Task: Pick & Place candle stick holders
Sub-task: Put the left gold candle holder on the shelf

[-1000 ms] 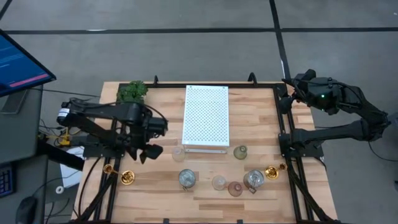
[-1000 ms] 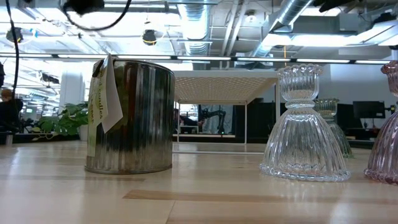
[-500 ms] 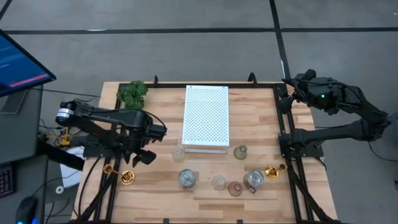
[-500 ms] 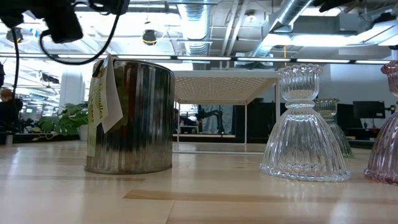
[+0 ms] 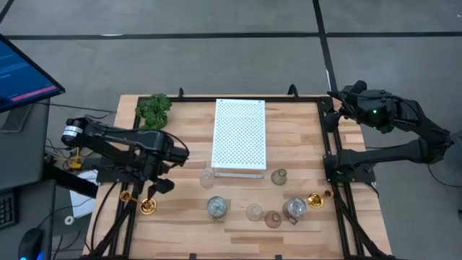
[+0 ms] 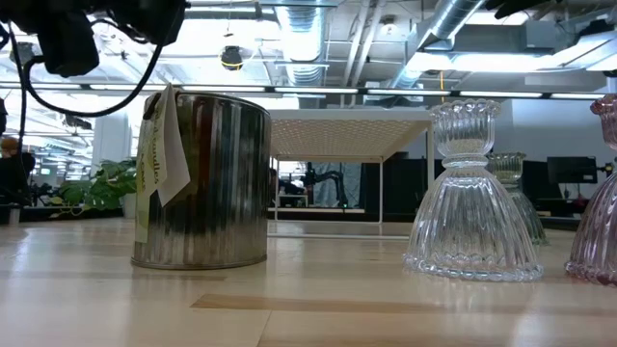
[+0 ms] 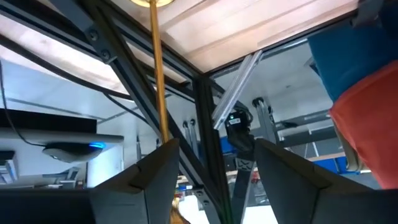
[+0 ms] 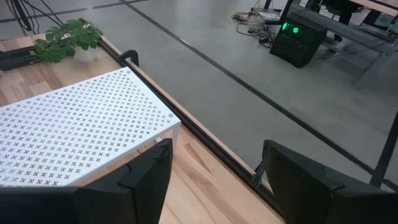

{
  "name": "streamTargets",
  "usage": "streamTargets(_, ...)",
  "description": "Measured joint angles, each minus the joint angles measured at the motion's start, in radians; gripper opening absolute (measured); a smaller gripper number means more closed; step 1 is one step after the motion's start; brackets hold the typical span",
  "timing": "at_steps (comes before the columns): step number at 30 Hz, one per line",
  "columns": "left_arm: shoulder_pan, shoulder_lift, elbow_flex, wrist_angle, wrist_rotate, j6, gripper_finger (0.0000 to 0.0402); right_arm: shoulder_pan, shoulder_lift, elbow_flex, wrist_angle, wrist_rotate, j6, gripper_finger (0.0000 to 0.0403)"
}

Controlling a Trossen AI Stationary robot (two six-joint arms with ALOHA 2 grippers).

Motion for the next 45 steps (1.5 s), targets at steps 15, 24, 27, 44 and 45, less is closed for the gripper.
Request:
streamTargets(15,0.000,0.000,-0.066,0.001,0.003,0.057,0.0207,0.000,0.000,0.000,0.000,0.000,0.000,0.0240)
streamTargets(24,-0.034,-0.003,-0.138,-0.001,0.051,0.069,0.0207,0.000,0.000,0.000,0.000,0.000,0.000,0.0240)
streamTargets(27,-0.052,-0.003,-0.138,0.000,0.052,0.070,0.0207,0.000,0.000,0.000,0.000,0.000,0.000,0.0240)
streamTargets(44,-0.104,-0.003,-0.138,0.000,0.079,0.095,0.0150,0.000,0.000,0.000,-0.004,0.000,0.000,0.0240)
streamTargets(45,-0.106,-0.003,-0.138,0.000,0.082,0.095,0.0145,0.000,0.000,0.000,-0.005,0.000,0.000,0.0240)
